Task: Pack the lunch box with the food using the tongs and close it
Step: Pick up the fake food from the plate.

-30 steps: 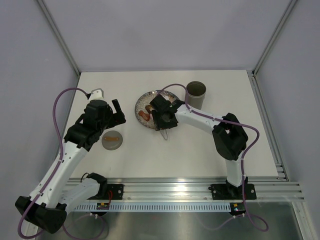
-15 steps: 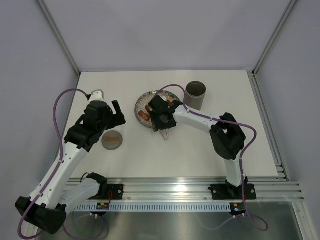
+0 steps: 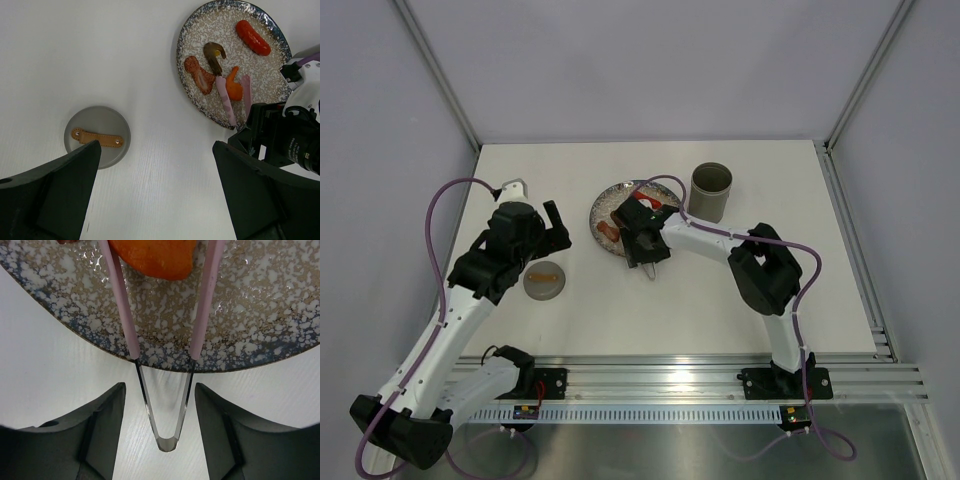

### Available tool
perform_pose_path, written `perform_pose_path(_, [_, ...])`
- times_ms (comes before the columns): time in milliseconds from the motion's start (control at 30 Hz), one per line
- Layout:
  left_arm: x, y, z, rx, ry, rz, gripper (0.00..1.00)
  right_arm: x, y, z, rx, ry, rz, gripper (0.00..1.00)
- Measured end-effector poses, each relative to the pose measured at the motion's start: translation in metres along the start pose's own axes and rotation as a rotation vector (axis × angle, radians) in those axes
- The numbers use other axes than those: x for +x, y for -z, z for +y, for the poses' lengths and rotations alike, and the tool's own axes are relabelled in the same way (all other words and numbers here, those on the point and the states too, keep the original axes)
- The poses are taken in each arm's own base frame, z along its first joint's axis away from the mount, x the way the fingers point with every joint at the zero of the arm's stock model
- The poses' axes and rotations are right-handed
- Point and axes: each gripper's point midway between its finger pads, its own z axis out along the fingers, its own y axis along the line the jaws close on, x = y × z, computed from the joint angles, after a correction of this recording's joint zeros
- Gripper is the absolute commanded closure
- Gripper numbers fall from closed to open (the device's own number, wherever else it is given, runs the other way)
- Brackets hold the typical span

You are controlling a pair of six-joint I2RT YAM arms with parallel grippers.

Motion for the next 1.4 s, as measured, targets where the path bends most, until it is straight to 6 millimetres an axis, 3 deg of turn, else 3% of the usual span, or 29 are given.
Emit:
perform_pose_path(567, [-0.002,0.003,0.000,0.005,0.003,-0.010,0.01,0.001,-0.002,0.000,0.007,-0.008,0.009,0.71])
perform_pose_path(967, [-0.003,0.004,0.001,0.004,0.006,-0.017,0.01,-0.008,0.030,0.001,-0.010,-0.005,0.006,0.99])
perform_pose_path(1400, [-0.003,0.004,0.001,0.004,0.006,-0.017,0.01,-0.034,0.066,0.009,-0.041,0.016,-0.038,1.00])
